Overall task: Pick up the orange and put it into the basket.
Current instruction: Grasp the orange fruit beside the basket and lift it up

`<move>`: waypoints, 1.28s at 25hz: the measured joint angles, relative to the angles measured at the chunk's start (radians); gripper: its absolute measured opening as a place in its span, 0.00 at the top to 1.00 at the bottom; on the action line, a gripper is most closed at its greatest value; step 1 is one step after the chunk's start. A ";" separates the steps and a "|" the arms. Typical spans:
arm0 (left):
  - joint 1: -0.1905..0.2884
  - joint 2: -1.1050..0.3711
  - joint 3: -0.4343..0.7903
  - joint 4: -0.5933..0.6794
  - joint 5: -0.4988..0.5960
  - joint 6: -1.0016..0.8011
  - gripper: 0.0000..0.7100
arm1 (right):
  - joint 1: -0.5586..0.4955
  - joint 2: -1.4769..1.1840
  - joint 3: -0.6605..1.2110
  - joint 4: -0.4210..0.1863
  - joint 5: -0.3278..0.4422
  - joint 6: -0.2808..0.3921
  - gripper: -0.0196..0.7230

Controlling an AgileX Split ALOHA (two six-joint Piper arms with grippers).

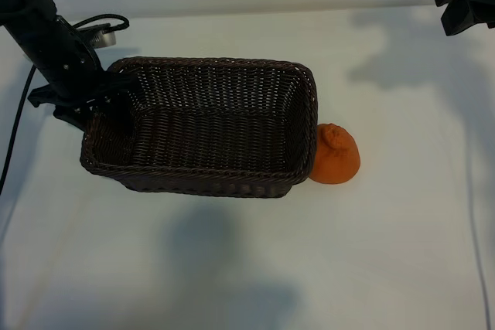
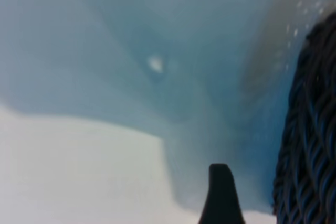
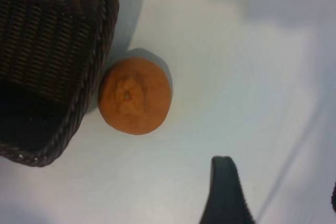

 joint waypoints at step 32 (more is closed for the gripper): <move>0.000 -0.347 0.018 -0.014 0.040 -0.038 0.22 | 0.000 0.000 0.000 0.000 0.000 0.000 0.34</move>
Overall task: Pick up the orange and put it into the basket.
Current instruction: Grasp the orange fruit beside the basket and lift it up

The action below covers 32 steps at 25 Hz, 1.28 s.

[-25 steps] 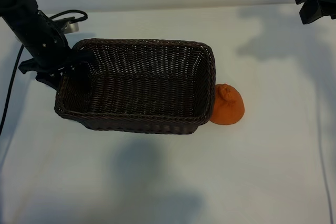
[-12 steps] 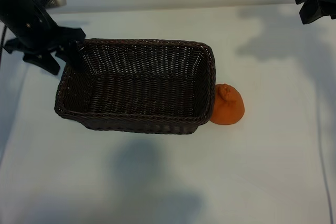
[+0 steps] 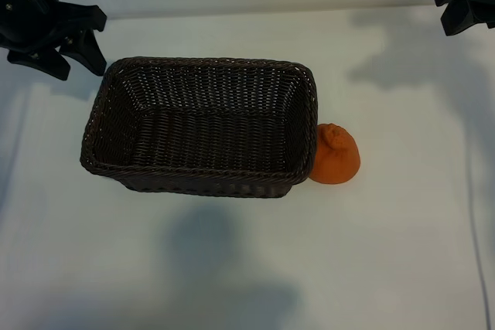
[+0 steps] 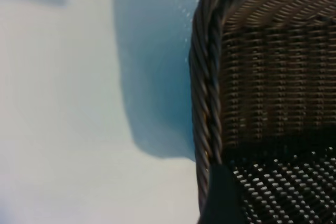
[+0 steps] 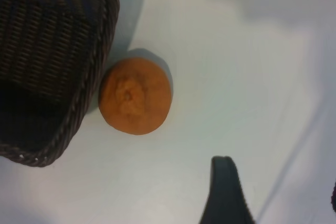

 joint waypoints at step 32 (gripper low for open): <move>0.000 -0.209 0.174 -0.099 0.000 0.083 0.22 | 0.000 0.000 0.000 0.046 -0.017 0.000 0.34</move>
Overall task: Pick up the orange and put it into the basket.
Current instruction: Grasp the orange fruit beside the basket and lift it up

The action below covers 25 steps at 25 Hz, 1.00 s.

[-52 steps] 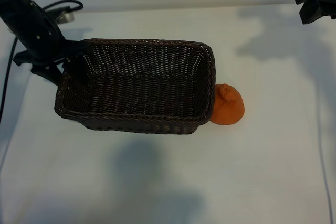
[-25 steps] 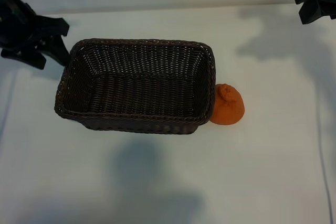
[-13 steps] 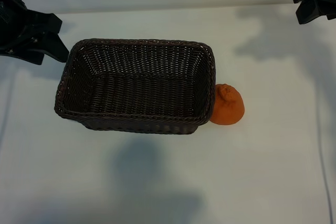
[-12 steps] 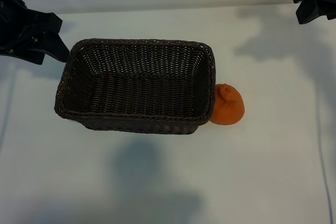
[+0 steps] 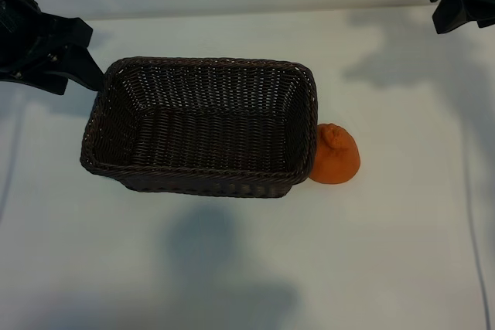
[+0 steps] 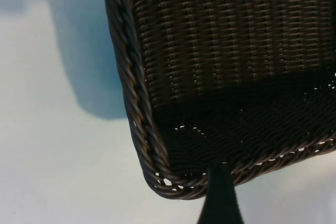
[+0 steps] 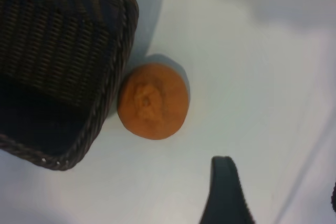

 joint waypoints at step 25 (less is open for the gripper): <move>0.000 0.000 0.000 0.000 0.000 0.002 0.21 | 0.000 0.005 0.047 -0.015 -0.071 -0.118 0.34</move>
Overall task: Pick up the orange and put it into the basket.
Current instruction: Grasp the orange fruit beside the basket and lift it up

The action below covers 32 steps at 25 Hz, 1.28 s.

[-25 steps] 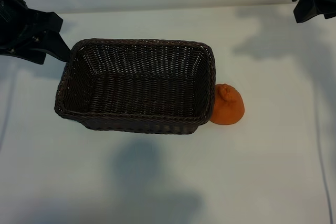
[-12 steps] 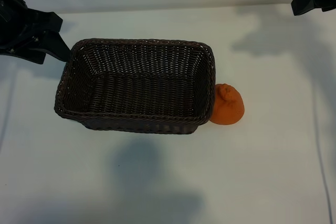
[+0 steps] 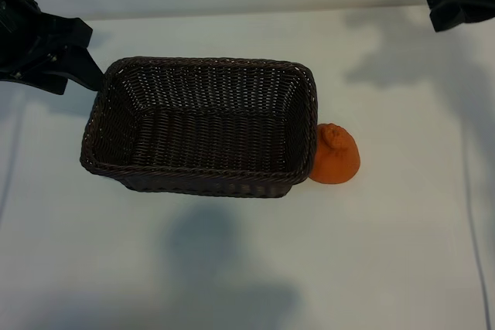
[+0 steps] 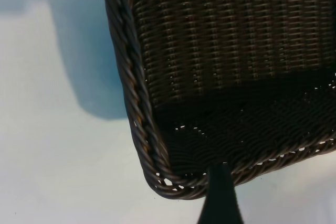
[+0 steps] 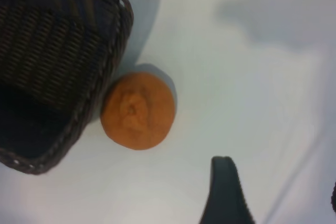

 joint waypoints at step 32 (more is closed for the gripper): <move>0.000 0.000 0.000 0.000 0.000 0.000 0.21 | 0.000 0.086 0.298 0.372 -0.238 -0.609 0.34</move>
